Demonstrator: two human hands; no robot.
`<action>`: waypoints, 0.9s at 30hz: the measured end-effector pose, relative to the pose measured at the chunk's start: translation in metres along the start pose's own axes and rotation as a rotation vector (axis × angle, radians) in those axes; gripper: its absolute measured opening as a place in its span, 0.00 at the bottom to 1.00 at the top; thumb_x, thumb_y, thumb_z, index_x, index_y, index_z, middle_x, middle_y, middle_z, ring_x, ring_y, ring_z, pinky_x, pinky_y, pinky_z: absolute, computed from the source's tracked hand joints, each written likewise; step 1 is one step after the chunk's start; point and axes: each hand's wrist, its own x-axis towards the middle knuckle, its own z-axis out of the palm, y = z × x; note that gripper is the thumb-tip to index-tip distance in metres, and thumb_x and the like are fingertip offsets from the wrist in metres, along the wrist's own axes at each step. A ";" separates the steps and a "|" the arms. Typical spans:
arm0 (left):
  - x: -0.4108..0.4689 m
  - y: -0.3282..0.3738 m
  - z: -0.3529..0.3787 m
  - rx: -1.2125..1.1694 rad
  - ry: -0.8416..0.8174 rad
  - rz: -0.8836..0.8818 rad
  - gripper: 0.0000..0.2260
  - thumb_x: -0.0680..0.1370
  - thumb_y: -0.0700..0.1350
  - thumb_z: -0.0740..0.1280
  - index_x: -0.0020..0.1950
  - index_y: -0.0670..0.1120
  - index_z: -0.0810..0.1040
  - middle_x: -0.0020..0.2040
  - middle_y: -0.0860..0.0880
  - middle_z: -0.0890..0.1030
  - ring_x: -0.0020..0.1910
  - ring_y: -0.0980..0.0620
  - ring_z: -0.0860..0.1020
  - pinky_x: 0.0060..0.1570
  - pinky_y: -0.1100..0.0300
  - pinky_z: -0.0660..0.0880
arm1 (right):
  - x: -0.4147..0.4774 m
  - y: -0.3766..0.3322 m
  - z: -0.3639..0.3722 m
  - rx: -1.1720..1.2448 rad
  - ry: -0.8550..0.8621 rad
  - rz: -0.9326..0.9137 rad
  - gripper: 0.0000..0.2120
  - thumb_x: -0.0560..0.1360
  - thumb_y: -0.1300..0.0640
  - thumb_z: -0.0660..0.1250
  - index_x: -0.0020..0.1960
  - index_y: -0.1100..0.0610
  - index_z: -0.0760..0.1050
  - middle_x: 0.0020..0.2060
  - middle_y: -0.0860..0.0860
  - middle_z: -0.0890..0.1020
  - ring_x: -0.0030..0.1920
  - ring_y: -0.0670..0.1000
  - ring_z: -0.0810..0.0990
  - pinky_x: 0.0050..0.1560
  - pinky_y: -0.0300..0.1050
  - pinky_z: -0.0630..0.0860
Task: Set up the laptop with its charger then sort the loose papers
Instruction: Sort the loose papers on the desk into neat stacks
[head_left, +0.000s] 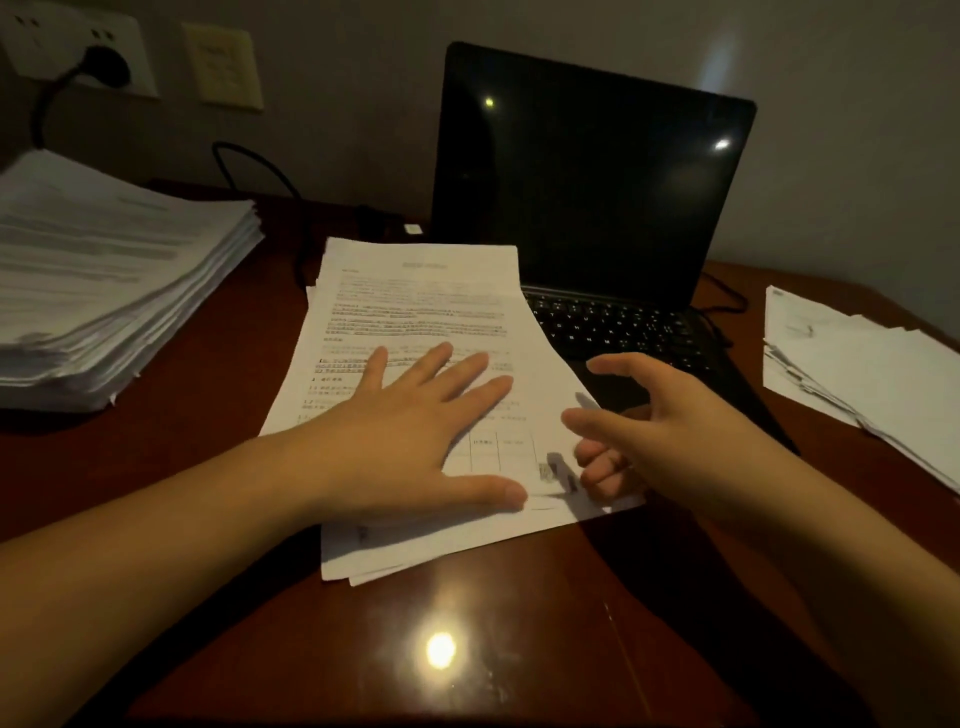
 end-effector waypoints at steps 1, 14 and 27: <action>0.002 0.002 -0.001 -0.025 0.012 -0.027 0.45 0.68 0.81 0.45 0.78 0.63 0.33 0.79 0.60 0.31 0.77 0.55 0.29 0.75 0.36 0.34 | 0.003 -0.001 -0.002 0.022 -0.027 0.012 0.34 0.76 0.52 0.71 0.77 0.46 0.61 0.37 0.54 0.85 0.35 0.51 0.86 0.35 0.42 0.82; 0.010 -0.013 -0.012 -0.181 -0.015 -0.004 0.49 0.67 0.81 0.52 0.80 0.63 0.36 0.79 0.62 0.33 0.75 0.62 0.28 0.76 0.44 0.31 | 0.055 -0.018 -0.002 0.119 -0.287 -0.143 0.47 0.70 0.65 0.75 0.78 0.38 0.56 0.41 0.59 0.86 0.46 0.60 0.86 0.43 0.52 0.85; 0.007 -0.005 -0.013 -0.305 0.091 0.095 0.37 0.72 0.73 0.55 0.73 0.73 0.36 0.61 0.83 0.33 0.62 0.83 0.28 0.57 0.84 0.30 | 0.051 0.002 -0.010 0.299 -0.434 -0.068 0.45 0.73 0.66 0.72 0.77 0.34 0.54 0.46 0.56 0.87 0.46 0.56 0.87 0.41 0.46 0.85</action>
